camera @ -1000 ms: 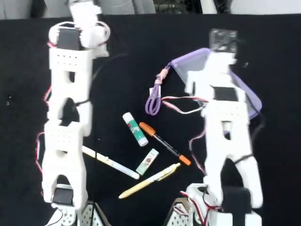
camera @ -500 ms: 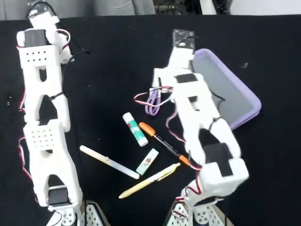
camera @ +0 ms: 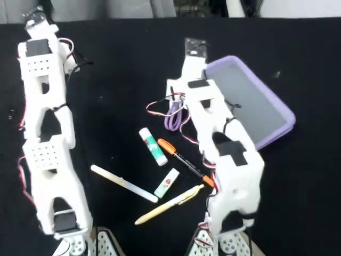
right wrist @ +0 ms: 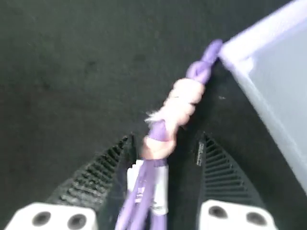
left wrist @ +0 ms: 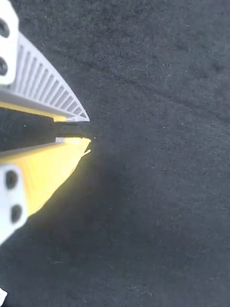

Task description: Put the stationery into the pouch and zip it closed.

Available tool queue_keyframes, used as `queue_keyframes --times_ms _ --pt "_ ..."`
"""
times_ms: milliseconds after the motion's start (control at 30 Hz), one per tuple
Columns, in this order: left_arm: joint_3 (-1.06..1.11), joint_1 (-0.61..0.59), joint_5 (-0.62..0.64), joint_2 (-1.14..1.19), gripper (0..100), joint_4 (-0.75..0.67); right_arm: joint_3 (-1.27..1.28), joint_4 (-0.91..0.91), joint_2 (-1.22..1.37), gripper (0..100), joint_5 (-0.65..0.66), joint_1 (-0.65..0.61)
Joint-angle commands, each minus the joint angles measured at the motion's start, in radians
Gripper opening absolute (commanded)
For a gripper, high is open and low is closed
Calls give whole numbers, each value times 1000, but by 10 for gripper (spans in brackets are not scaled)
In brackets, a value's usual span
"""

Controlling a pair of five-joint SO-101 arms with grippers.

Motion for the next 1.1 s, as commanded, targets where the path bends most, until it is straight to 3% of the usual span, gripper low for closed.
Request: queue_keyframes --times_ms 0,367,467,567,800,1067 --pt "-5 -10 11 -12 66 -15 -64 -14 24 198 -6 44" --pt "-15 -5 11 52 66 -31 -251 313 122 195 -3 110" --pt "-15 -4 11 66 66 -38 -326 414 162 125 20 138" --pt "-15 -5 12 68 65 -38 -392 496 196 5 115 167" --pt "-7 -4 12 68 65 -38 -495 713 186 11 308 292" --pt "-7 -4 12 68 65 -38 -595 999 110 11 620 370"
